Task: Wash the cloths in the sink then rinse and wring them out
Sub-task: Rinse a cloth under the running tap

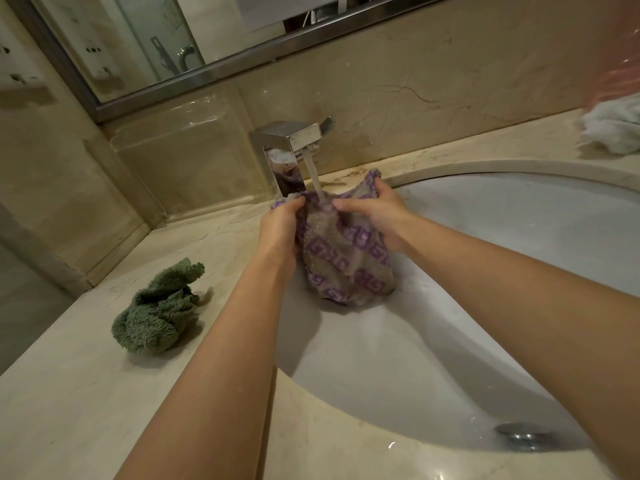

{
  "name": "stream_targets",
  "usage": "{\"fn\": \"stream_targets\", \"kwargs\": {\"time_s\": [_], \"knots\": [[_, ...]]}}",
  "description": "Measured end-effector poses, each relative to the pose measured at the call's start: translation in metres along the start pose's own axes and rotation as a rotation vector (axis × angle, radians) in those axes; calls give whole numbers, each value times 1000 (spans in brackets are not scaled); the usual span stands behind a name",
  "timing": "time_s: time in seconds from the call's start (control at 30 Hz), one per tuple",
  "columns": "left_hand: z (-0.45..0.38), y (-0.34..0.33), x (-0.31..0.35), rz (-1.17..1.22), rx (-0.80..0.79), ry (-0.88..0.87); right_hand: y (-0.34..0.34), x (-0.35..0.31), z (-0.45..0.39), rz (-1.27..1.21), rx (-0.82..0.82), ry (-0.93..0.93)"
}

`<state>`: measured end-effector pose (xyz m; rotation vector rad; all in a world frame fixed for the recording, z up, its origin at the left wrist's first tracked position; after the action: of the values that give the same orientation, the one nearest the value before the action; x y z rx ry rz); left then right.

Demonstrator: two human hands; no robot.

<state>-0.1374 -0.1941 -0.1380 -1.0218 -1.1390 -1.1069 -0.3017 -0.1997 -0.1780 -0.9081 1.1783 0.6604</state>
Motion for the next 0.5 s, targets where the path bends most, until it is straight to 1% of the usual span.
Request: {"fn": "stream_targets", "kwargs": {"time_s": [0.1,0.27,0.37,0.5], "knots": [[5,-3,-1,-14,-40,25,6,0,0,-101,48,-39],[6,-6,-4,-81,-59,22,18,-3,-3,-232,130,-37],[11,-7,-4,-85,-68,23,18,-4,-3,-333,147,-66],[13,-9,-5,-99,-66,15,17,-3,-3,-442,130,-122]]}}
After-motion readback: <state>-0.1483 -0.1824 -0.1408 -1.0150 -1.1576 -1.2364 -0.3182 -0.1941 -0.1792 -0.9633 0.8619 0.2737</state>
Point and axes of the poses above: each hand's wrist, its own z-axis away from the middle knuckle, its own y-axis out of the back of the hand, x = y × z, the point moved 8 cm from there along -z, towards the middle knuckle, and after that the axes turned 12 degrees about x, right-handed, at the moved point
